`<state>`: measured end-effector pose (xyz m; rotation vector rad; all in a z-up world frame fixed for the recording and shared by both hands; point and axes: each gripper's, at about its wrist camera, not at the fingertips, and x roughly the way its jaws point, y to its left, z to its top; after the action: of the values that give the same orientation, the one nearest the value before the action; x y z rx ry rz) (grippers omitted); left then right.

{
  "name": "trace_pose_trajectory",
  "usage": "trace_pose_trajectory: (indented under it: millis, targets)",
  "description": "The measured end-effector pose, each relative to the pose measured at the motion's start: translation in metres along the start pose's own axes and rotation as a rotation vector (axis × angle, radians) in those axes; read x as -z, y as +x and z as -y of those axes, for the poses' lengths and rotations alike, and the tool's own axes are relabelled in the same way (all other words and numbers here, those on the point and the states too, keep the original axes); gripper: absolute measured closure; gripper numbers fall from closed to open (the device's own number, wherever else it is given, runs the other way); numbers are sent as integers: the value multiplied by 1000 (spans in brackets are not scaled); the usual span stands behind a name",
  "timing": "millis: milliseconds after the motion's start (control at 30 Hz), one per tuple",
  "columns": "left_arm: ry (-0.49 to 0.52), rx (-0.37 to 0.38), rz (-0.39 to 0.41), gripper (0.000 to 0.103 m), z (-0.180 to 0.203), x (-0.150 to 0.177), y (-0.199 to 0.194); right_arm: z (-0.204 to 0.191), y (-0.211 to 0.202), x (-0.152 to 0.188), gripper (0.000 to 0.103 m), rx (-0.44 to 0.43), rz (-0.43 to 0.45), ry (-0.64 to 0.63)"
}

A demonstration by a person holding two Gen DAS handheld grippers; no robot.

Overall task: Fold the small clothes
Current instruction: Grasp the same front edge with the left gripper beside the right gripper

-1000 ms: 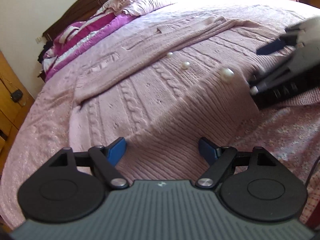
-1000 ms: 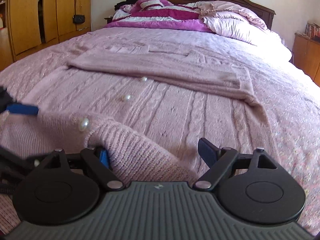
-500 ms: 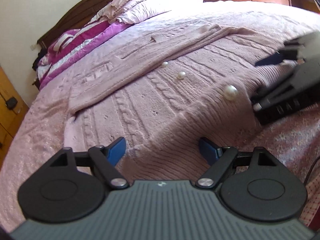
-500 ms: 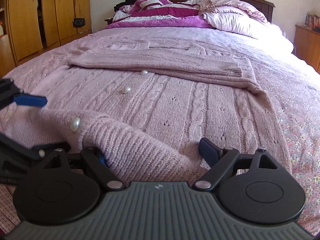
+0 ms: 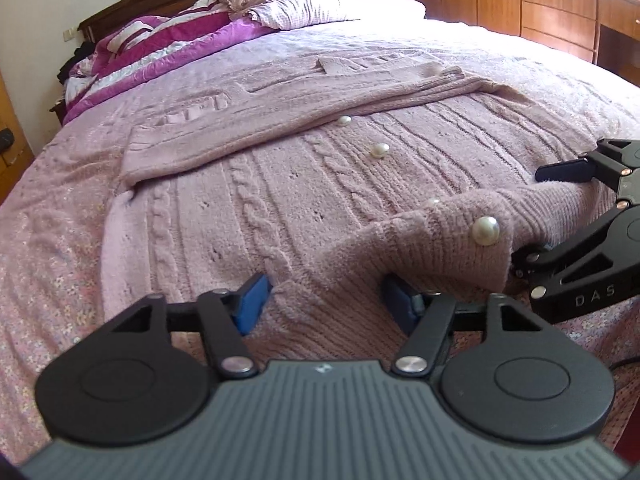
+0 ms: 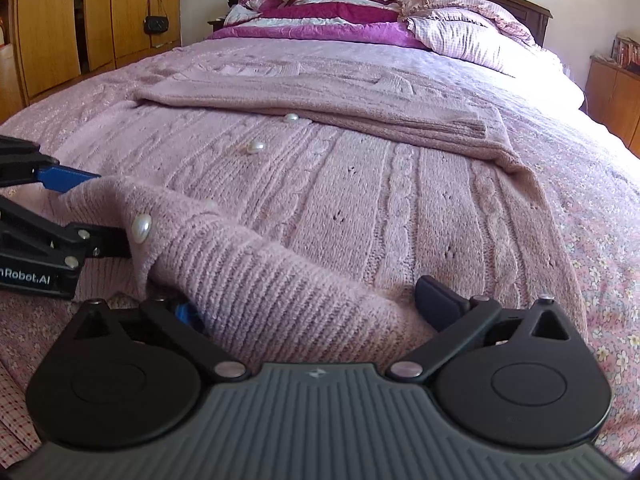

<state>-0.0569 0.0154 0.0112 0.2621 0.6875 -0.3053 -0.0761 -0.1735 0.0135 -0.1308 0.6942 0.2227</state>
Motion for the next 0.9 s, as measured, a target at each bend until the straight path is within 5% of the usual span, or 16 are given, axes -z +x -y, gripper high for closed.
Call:
trace_pose_trajectory:
  millis: [200,367,633,900]
  targets:
    - [-43,46,5,73,-9,-2,-5,2,-12,-2,3,16,3,29]
    - [-117,103,-17,73,-22,-4,0,6,-17,-2,17,31,4,45]
    - [-69,137,-44,71,-25,-12,7,12,-10,-5,33,21,21,47]
    - [-110,161,-50,83,-30,-17,3,16,-10,-8,47,-5,50,60]
